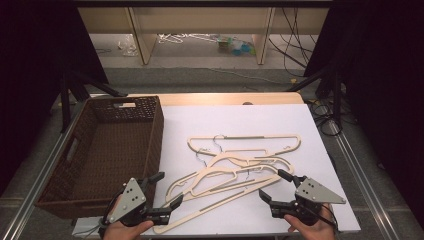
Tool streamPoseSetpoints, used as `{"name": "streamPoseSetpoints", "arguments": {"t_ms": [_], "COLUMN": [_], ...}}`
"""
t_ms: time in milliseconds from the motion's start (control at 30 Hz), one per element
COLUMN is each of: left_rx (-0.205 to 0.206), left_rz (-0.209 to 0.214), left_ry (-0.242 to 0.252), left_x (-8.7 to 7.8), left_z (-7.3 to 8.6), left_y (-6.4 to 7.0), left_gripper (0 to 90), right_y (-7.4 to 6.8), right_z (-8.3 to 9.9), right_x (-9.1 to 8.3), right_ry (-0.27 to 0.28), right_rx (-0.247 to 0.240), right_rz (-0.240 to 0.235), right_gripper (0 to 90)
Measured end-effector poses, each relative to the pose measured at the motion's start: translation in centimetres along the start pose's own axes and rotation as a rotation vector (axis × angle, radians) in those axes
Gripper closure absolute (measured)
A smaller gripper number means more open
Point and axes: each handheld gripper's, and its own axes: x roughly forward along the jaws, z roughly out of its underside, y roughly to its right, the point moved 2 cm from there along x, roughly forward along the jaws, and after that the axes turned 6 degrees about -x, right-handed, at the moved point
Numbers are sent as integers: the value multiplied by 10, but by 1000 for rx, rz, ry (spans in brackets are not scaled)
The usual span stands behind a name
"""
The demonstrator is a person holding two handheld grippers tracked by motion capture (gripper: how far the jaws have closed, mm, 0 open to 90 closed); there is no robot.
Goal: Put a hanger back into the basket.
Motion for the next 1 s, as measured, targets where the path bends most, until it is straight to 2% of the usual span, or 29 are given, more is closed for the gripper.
{"name": "streamPoseSetpoints", "arguments": {"t_ms": [67,133,167,200,233,300,367,400,433,500,533,633,700,767,867,967,1000], "left_rx": [-1,-1,-3,-4,-4,-3,0,-8,-8,-8,-8,3,3,3,3,-9,5], "left_rz": [1,1,2,2,3,11,10,0,0,0,-1,0,3,2,2,0,3], "left_ry": [-2,-3,-3,-3,-4,2,-1,-12,-12,-13,-14,-15,-17,-16,-18,-16,-17], "left_x": [0,0,0,0,0,2,2,1,1,1,1,1,1,2,2,3,3], "left_z": [0,0,0,0,0,1,1,1,1,1,2,1,1,1,1,2,2], "left_y": [0,0,1,1,1,1,1,1,1,1,1,1,1,2,2,2,2], "left_gripper": [159,159,159,159,159,159,159,159,159,159,159,159,159,159,159,159,159], "right_y": [0,-1,0,0,1,3,6,7,7,14,17,22,29,33,41,48,51], "right_z": [0,1,1,1,1,2,3,3,3,4,4,5,8,8,8,8,9], "right_x": [0,2,1,3,3,6,9,11,11,18,20,22,25,28,38,49,53], "right_ry": [-14,0,-26,-26,-31,-31,-50,-75,-75,-98,-94,-105,-144,-157,-164,-205,-218], "right_rx": [-7,3,-5,-7,-12,-16,-50,-51,-51,-63,-74,-61,-49,-48,-61,-70,-66], "right_rz": [3,-5,-15,-22,-7,-15,7,-4,-4,-8,4,-7,-18,-23,-19,-40,-50], "right_gripper": [157,157,157,157,157,157,157,157,157,159,159,159,160,164,170,201,202]}}
